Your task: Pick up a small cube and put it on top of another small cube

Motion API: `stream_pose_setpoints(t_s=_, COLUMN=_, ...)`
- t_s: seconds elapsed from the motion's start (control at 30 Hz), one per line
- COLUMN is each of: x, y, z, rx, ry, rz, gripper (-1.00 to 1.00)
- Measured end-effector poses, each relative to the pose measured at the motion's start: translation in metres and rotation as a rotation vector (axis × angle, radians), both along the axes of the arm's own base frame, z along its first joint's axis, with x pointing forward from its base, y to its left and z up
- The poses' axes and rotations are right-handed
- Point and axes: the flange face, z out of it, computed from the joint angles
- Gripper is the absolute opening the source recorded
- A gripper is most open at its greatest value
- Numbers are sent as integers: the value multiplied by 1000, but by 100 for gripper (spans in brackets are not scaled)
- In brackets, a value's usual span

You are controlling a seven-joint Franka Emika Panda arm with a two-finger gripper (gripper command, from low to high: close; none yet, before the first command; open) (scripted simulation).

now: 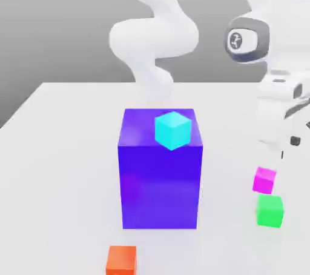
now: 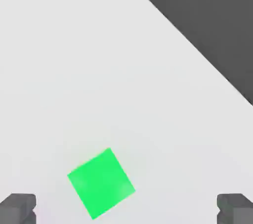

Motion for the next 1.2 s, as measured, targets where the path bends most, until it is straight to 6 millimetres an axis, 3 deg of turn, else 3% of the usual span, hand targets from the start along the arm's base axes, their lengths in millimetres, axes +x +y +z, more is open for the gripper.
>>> stream_pose_setpoints(t_s=0.07, x=-33, y=4, z=-34, rx=-26, ry=59, rz=82, gripper=0)
stream_pose_setpoints(t_s=0.1, x=-40, y=5, z=-45, rx=-30, ry=73, rz=97, gripper=0)
stream_pose_setpoints(t_s=0.33, x=-46, y=5, z=-103, rx=-32, ry=88, rz=107, gripper=0)
stream_pose_setpoints(t_s=0.37, x=-47, y=4, z=-110, rx=-35, ry=89, rz=108, gripper=-100)
stream_pose_setpoints(t_s=0.57, x=-47, y=3, z=-114, rx=-36, ry=88, rz=109, gripper=-100)
stream_pose_setpoints(t_s=0.87, x=-46, y=4, z=-54, rx=-36, ry=87, rz=109, gripper=-100)
stream_pose_setpoints(t_s=1.2, x=60, y=-23, z=-3, rx=-16, ry=94, rz=-379, gripper=-100)
